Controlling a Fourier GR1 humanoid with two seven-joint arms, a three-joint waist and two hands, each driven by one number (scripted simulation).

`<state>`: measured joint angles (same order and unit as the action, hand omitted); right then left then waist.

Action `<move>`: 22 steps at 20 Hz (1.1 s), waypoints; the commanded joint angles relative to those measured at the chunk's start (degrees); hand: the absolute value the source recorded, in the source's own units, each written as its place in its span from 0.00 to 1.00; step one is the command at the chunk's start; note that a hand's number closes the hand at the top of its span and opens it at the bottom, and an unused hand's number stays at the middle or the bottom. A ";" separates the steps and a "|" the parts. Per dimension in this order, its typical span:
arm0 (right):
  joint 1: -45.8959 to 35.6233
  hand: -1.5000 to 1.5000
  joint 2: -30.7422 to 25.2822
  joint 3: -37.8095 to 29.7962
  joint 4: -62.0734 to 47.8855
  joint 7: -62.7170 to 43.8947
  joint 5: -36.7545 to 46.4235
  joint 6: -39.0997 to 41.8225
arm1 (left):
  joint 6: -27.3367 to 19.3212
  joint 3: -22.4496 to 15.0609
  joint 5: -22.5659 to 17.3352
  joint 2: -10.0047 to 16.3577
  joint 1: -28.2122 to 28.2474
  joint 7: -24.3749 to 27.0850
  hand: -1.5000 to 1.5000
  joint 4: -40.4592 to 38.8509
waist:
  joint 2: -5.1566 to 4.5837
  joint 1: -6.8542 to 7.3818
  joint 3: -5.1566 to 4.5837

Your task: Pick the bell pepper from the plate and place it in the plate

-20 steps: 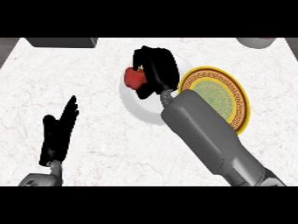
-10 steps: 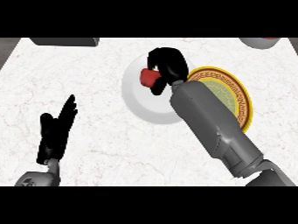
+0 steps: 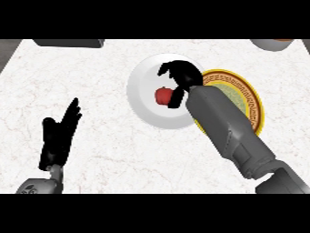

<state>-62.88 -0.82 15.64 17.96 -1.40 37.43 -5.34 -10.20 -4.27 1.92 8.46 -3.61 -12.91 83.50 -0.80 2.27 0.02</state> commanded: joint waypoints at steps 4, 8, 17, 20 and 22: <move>1.60 0.00 -1.85 -8.17 2.28 17.50 -8.07 1.13 | -1.02 -0.67 1.49 -0.85 0.42 0.88 0.50 -0.26 | -0.07 -0.45 0.08; 1.06 0.00 -0.45 -18.16 6.50 20.18 -18.85 3.13 | -0.87 -0.36 0.50 -1.35 1.13 0.63 0.50 0.56 | 0.39 -1.08 0.11; 4.11 0.00 -6.15 -24.52 0.78 29.09 -25.02 14.38 | 2.77 1.83 -1.19 1.40 2.37 1.88 0.50 1.71 | 0.30 -0.71 0.01; 2.11 0.00 -6.65 -24.72 -3.12 31.67 -24.20 15.28 | 1.97 2.22 -0.49 0.51 -2.82 -0.49 0.50 -1.62 | -0.05 -0.33 0.03; 3.67 0.00 -5.52 -23.86 -0.90 33.09 -23.90 16.09 | -0.42 1.49 1.82 -1.53 -2.62 1.67 0.50 -5.24 | 0.28 -1.14 0.00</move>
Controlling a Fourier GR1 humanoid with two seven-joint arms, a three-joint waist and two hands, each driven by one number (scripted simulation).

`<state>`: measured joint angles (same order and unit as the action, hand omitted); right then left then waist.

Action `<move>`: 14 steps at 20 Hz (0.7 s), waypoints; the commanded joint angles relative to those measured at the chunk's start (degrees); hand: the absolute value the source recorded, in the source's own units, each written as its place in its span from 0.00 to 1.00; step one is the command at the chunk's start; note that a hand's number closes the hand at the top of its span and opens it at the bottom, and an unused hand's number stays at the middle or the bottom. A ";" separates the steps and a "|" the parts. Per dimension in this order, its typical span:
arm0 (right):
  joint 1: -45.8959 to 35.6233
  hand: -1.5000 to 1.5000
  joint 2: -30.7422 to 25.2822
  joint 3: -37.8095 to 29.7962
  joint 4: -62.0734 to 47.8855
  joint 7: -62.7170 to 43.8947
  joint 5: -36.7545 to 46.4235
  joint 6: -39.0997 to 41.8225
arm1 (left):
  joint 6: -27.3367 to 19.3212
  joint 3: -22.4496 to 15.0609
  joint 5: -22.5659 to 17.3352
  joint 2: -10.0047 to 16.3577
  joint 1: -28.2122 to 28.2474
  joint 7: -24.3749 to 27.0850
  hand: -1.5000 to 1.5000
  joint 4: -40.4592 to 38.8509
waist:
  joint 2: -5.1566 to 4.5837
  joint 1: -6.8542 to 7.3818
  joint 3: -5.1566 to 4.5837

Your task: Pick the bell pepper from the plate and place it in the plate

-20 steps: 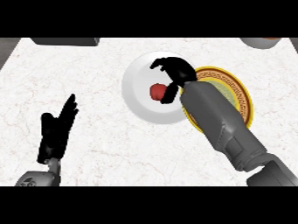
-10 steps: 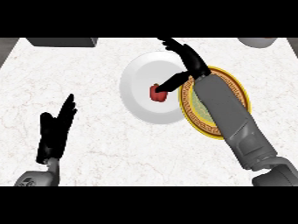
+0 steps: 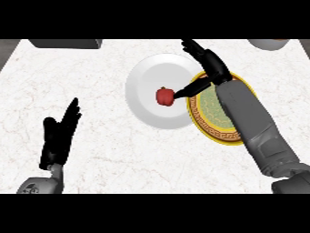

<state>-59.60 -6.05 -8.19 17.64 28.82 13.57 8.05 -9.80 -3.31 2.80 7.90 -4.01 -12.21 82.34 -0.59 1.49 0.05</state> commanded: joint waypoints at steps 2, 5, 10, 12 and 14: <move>2.12 0.00 -1.14 -0.10 -3.14 6.94 0.75 2.28 | -0.87 -0.31 1.00 -0.89 -1.09 -2.32 0.50 1.11 | -0.06 0.22 0.01; 3.77 0.00 -1.95 0.46 -2.77 9.39 1.61 2.38 | -1.05 -0.57 1.53 -1.80 0.66 0.57 0.50 -0.15 | 0.06 -0.06 -0.01; 0.03 0.00 3.50 -0.11 -4.70 5.00 2.12 -5.74 | -0.10 0.27 1.14 -0.98 0.97 0.46 0.50 1.69 | 0.04 0.38 0.00; 0.25 0.00 1.67 0.38 -4.64 4.42 2.95 -5.61 | 2.69 1.54 -0.55 0.90 2.68 0.44 0.50 1.81 | 0.10 0.23 -0.01; 0.93 0.00 0.14 1.13 -6.41 5.83 4.44 -6.37 | 0.14 -0.09 1.52 -1.54 1.57 0.36 0.50 0.53 | -0.13 0.47 0.00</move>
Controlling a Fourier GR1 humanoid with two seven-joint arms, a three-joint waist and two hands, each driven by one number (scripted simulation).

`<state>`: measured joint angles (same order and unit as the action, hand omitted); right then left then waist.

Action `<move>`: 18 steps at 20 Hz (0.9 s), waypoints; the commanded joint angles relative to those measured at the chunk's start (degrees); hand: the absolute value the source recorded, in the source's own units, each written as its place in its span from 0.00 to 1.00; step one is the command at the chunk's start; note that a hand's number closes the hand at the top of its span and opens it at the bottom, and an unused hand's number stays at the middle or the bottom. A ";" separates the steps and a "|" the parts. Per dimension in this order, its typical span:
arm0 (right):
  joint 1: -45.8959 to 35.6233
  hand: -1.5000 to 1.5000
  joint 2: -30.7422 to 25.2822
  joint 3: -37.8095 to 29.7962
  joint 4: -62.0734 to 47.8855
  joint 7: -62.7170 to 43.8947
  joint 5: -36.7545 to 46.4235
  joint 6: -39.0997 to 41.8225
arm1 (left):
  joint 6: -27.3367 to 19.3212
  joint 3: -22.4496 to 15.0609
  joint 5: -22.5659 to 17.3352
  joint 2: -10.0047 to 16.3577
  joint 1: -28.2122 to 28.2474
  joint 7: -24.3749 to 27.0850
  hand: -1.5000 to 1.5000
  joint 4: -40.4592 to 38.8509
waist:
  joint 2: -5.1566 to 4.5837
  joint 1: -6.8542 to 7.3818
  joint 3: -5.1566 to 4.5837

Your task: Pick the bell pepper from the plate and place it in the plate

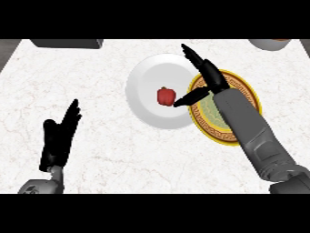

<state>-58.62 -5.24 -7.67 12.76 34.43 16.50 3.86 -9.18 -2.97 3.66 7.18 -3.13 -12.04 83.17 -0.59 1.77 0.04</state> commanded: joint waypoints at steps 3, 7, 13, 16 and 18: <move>0.41 0.00 -0.49 -0.49 -2.12 0.80 0.73 -2.44 | -0.81 -0.25 1.04 -1.41 -1.85 -0.56 0.50 -1.31 | -0.14 -0.02 0.00; 0.56 0.00 -0.28 0.29 -2.10 -0.18 2.08 -5.54 | 2.09 2.40 -1.21 0.71 0.60 3.47 0.50 -2.76 | -0.09 -0.05 -0.02; -0.81 0.00 -2.58 -1.19 -4.58 -0.07 1.82 -6.38 | -0.05 -0.57 1.84 -1.91 -0.81 2.27 0.50 -2.57 | -0.57 0.98 0.04; 0.38 0.00 -5.34 -1.14 -4.59 0.51 2.11 -4.57 | 0.58 0.17 0.90 -0.79 1.22 0.22 0.50 2.12 | -0.26 0.79 0.05; 0.19 0.00 -5.26 -1.08 -4.95 -0.12 2.33 -4.52 | 2.63 2.50 -0.86 0.92 0.88 2.09 0.50 -0.59 | -0.30 0.69 0.03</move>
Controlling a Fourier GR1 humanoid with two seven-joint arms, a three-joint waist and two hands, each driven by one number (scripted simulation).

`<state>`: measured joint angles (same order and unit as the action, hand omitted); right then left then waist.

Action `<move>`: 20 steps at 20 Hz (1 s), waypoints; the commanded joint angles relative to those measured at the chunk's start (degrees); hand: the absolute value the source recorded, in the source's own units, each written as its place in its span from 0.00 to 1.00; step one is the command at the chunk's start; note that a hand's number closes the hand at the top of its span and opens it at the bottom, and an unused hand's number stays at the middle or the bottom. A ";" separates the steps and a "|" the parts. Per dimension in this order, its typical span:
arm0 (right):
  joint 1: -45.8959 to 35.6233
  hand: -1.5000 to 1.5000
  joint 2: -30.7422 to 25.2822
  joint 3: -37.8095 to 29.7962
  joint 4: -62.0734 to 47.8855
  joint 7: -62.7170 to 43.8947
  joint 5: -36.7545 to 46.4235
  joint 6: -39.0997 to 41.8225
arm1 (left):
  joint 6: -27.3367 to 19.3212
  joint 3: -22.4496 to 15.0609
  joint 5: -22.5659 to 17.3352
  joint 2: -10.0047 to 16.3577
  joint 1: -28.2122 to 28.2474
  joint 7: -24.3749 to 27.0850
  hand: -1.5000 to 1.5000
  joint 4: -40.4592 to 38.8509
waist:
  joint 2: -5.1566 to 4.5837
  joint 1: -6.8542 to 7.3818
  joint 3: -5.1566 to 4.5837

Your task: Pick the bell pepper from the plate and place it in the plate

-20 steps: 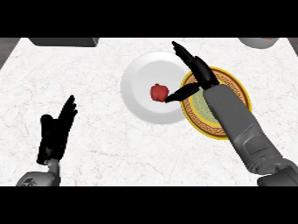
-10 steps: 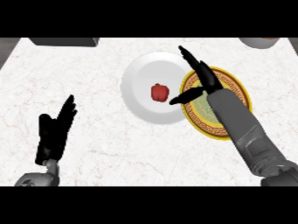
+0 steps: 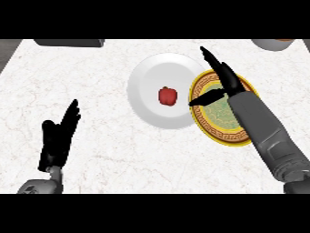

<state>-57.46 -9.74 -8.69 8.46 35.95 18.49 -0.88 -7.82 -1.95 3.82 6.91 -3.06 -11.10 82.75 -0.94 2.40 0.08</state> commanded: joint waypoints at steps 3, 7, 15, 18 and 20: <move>1.80 0.00 -3.99 -1.02 -0.99 2.82 -0.09 -0.17 | 0.21 0.02 0.27 -0.26 0.52 1.34 0.50 -0.20 | -0.28 0.45 0.03; 2.54 0.00 -4.14 -2.01 -0.86 3.05 -0.92 0.49 | 0.08 -0.66 0.82 -0.47 0.47 -1.51 0.50 1.64 | -0.05 0.07 0.04; 2.84 0.00 -7.38 -3.52 -1.68 2.94 -1.35 -2.82 | 0.86 0.27 0.65 -0.02 -2.83 -2.44 0.50 -0.72 | -0.35 0.51 0.06; 1.75 0.00 -7.91 -3.85 -2.19 1.39 -1.45 -2.64 | -1.33 -0.81 2.14 -2.43 -3.86 -1.30 0.50 -2.56 | -0.58 0.65 0.07; 4.26 0.00 -8.06 -4.10 -1.62 3.77 -1.65 -3.23 | -0.47 -0.80 1.24 -1.67 -0.83 -2.71 0.50 2.08 | -0.16 0.41 0.07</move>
<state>-55.05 -17.22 -12.43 6.88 38.42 16.93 -3.21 -8.13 -2.46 5.03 5.66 -4.51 -13.12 83.52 -1.21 2.98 0.14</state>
